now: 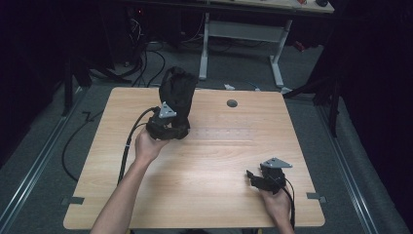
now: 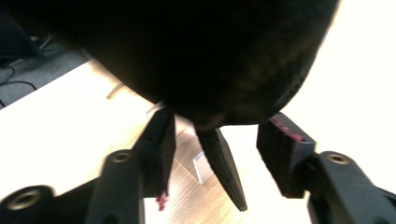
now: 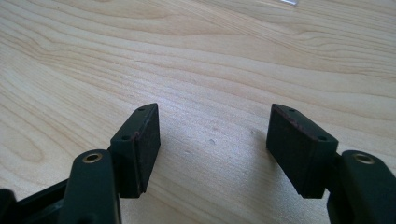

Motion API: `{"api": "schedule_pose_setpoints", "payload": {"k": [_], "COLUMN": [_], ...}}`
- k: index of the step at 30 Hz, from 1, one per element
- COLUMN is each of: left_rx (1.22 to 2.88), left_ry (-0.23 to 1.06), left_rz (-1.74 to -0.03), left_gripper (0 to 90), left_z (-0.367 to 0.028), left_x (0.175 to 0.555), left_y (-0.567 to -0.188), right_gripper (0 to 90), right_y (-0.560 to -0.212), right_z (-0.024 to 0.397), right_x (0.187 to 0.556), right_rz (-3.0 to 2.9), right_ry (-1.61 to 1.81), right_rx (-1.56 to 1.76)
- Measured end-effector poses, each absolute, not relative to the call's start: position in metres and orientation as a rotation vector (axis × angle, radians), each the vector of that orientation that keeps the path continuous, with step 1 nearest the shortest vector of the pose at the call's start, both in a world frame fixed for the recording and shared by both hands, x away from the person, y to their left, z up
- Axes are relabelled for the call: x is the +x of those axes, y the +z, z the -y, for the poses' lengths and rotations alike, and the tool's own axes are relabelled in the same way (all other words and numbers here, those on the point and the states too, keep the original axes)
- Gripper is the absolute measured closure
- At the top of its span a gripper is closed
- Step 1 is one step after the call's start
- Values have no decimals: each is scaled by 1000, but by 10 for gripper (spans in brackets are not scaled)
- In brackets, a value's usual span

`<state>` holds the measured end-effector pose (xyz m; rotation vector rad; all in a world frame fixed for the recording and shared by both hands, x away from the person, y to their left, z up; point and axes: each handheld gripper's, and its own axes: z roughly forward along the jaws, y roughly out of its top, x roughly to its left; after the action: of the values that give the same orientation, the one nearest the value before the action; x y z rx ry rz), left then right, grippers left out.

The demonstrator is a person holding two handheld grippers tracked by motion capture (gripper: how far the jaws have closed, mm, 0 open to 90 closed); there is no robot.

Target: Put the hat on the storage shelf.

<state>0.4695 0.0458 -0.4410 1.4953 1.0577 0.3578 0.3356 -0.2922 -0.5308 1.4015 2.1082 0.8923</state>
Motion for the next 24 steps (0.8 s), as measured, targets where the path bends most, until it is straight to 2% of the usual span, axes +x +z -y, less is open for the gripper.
{"api": "schedule_pose_setpoints", "payload": {"k": [7, 24], "left_rx": [1456, 1413], "left_ry": [309, 274], "left_rz": [-1130, -1176], "left_gripper": [344, 311], "left_z": [-53, -72], "left_x": [468, 446], "left_y": [-439, -437], "right_gripper": [353, 353], "right_y": [-531, -531], "right_z": [292, 292], "right_x": [336, 336], "right_rz": [-2108, -2108], "right_ry": [892, 893], "right_rx": [1401, 1401]}}
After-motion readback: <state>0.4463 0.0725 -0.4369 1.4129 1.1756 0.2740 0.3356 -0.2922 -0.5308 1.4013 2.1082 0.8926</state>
